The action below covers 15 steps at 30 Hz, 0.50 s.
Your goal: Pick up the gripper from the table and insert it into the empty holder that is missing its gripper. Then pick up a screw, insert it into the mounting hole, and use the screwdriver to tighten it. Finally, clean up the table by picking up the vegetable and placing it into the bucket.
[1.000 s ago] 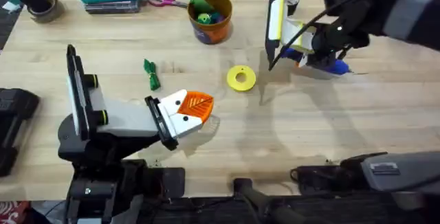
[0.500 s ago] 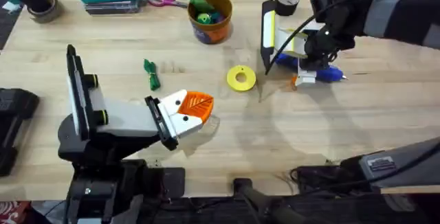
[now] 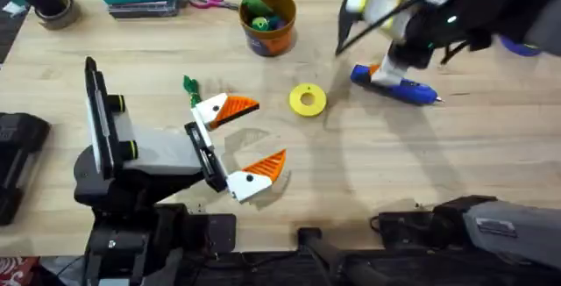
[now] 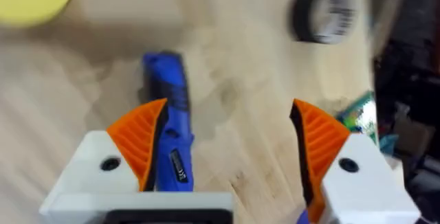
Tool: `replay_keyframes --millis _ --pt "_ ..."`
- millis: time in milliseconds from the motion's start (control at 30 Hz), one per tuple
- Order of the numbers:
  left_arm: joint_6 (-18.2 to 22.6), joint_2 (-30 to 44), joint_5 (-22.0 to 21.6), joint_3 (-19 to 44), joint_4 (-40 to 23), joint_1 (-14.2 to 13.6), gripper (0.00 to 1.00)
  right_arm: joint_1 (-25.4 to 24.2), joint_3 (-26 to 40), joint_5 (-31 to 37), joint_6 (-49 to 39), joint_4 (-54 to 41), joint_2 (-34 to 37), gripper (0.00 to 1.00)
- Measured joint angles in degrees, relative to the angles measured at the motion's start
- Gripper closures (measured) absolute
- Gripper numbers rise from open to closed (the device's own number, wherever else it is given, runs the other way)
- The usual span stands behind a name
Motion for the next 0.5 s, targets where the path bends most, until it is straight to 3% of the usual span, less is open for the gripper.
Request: replay_keyframes --millis 133,300,500 --pt "-0.28 0.0 -1.3 0.0 0.47 0.0 0.016 0.41 2.58 -0.04 10.42 0.0 -5.65 0.005" --pt "-5.29 0.0 -4.27 -0.12 5.38 0.0 0.015 2.92 3.71 -0.07 23.99 -0.81 -14.65 0.005" --pt "-8.41 0.35 -8.78 3.99 4.86 0.0 0.015 6.87 3.78 -0.09 35.53 -5.77 -23.97 0.005"
